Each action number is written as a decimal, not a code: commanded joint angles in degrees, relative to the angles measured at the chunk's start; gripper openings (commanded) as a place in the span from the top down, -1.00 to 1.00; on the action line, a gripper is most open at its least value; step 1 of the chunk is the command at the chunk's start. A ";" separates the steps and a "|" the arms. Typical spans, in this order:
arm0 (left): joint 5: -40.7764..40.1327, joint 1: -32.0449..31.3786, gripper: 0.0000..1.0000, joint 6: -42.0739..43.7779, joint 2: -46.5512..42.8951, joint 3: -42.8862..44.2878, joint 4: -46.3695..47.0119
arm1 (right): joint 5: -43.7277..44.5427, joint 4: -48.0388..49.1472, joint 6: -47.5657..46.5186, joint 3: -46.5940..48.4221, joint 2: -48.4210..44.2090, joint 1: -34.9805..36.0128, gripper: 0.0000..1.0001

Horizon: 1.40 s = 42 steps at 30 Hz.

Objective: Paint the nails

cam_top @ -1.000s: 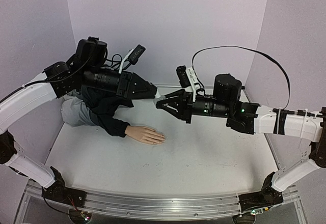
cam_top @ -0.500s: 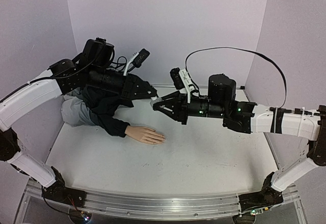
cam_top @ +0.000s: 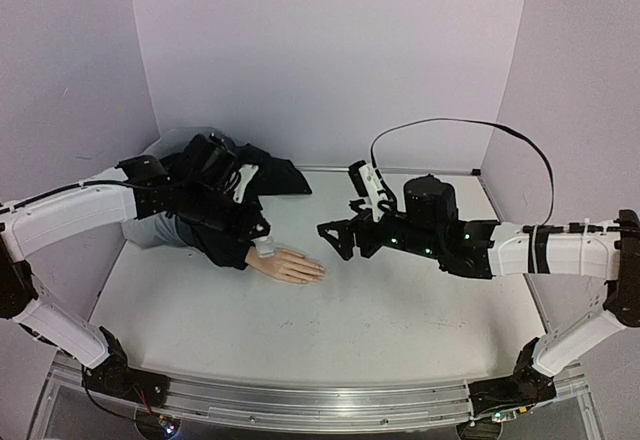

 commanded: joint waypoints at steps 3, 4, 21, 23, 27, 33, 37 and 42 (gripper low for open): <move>-20.18 7.24 1.00 -12.37 -7.40 -15.66 1.34 | 12.15 0.01 3.99 -5.96 -8.77 -4.21 -0.97; -23.70 7.42 1.00 -13.75 -8.42 -18.48 2.29 | 12.35 -0.36 4.29 -6.95 -10.01 -5.00 -0.96; -33.48 11.05 0.98 -18.84 -2.59 -29.95 16.48 | 16.90 -3.56 4.24 -9.49 -18.62 -9.23 -0.97; -34.03 11.23 0.97 -19.40 -1.84 -30.30 17.19 | 17.27 -4.07 4.21 -9.52 -19.09 -9.77 -0.97; -35.15 11.18 0.94 -20.45 -1.99 -31.61 18.10 | 17.81 -4.90 4.11 -9.80 -20.12 -11.02 -0.97; -34.12 11.18 0.93 -21.33 -0.82 -32.75 19.17 | 17.58 -5.20 4.26 -10.94 -21.42 -12.70 -0.97; -34.17 11.23 0.85 -21.70 -0.19 -33.11 19.60 | 17.31 -5.26 4.34 -11.12 -21.80 -13.17 -0.97; -34.07 11.17 0.65 -20.85 -0.27 -33.07 19.49 | 17.25 -5.38 4.37 -11.43 -21.98 -13.82 -0.96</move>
